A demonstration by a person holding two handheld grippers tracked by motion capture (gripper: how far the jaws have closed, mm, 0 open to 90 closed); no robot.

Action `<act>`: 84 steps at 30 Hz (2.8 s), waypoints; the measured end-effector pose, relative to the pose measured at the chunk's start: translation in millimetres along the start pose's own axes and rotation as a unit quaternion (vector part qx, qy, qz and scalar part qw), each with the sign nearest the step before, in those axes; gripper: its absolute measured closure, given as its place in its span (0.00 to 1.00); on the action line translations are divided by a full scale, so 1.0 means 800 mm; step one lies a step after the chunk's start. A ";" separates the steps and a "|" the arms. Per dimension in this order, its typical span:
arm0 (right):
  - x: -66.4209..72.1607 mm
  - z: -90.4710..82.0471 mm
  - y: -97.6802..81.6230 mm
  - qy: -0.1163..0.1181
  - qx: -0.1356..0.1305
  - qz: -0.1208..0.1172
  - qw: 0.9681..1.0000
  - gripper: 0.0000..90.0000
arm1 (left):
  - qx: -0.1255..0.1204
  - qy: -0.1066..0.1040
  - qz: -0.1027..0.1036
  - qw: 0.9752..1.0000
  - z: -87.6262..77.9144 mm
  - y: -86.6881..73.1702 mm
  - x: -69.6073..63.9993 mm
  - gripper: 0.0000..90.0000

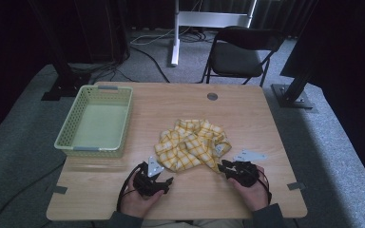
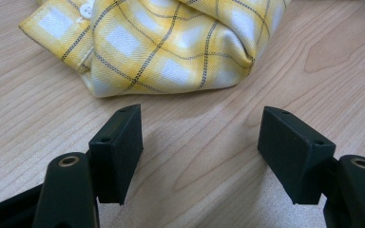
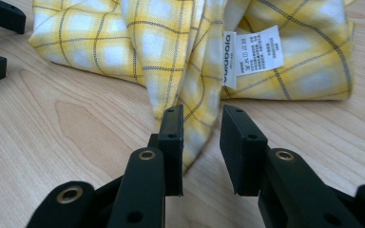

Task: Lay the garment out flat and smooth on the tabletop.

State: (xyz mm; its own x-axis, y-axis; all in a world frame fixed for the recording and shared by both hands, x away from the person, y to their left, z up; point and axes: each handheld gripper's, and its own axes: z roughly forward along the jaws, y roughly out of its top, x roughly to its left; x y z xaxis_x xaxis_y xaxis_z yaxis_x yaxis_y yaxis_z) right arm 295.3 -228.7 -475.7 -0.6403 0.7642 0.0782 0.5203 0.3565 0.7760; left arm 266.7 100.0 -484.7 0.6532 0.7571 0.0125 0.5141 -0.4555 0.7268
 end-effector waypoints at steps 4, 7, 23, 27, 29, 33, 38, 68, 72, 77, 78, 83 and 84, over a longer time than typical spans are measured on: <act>0.002 0.007 0.001 -0.013 0.011 -0.005 1.000 0.77 | 0.000 0.000 0.000 1.000 0.000 0.000 0.000 0.36; 0.003 0.010 0.001 -0.012 0.013 -0.003 1.000 0.75 | 0.000 0.000 0.000 1.000 0.000 0.000 0.000 0.36; 0.014 0.022 0.003 -0.022 0.030 -0.026 0.999 0.71 | 0.000 0.000 0.000 1.000 0.000 0.000 0.000 0.36; 0.016 0.022 0.004 -0.021 0.031 -0.030 0.999 0.75 | 0.000 0.000 0.000 1.000 0.000 0.000 0.000 0.36; 0.017 0.022 0.004 -0.020 0.032 -0.030 0.999 0.78 | 0.000 0.000 0.000 1.000 0.000 0.000 0.000 0.36; 0.018 0.022 0.004 -0.017 0.032 -0.035 0.999 0.81 | 0.000 0.000 0.000 1.000 0.000 0.000 0.000 0.36; 0.018 0.022 0.004 -0.016 0.031 -0.030 0.999 0.83 | 0.000 0.000 0.000 1.000 0.000 0.000 0.000 0.36; 0.028 0.012 0.006 -0.012 0.026 -0.043 0.999 0.96 | 0.000 0.000 0.000 1.000 0.000 0.000 0.000 0.36; 0.029 0.009 0.006 -0.014 0.024 -0.045 0.999 0.97 | 0.000 0.000 0.000 1.000 0.000 0.000 0.000 0.36; 0.031 0.006 0.007 -0.014 0.022 -0.048 0.999 0.97 | 0.000 0.000 0.000 1.000 0.000 0.000 0.000 0.36; 0.031 0.006 0.007 -0.014 0.022 -0.048 0.999 0.97 | 0.000 0.000 0.000 1.000 0.000 0.000 0.000 0.36; 0.032 0.003 0.006 -0.015 0.020 -0.047 0.999 0.97 | 0.000 0.000 0.000 1.000 0.000 0.000 0.000 0.36; 0.032 0.002 0.005 -0.015 0.021 -0.048 0.999 0.97 | 0.000 0.000 0.000 1.000 0.000 0.000 0.000 0.36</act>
State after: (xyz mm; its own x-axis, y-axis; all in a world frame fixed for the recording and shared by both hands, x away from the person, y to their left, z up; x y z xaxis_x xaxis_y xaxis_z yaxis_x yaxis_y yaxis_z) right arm 282.2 -206.9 -471.5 -0.6712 0.7411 -0.0144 0.4809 0.4501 0.7525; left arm 266.7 100.0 -484.7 0.6530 0.7573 0.0123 0.5141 -0.4552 0.7270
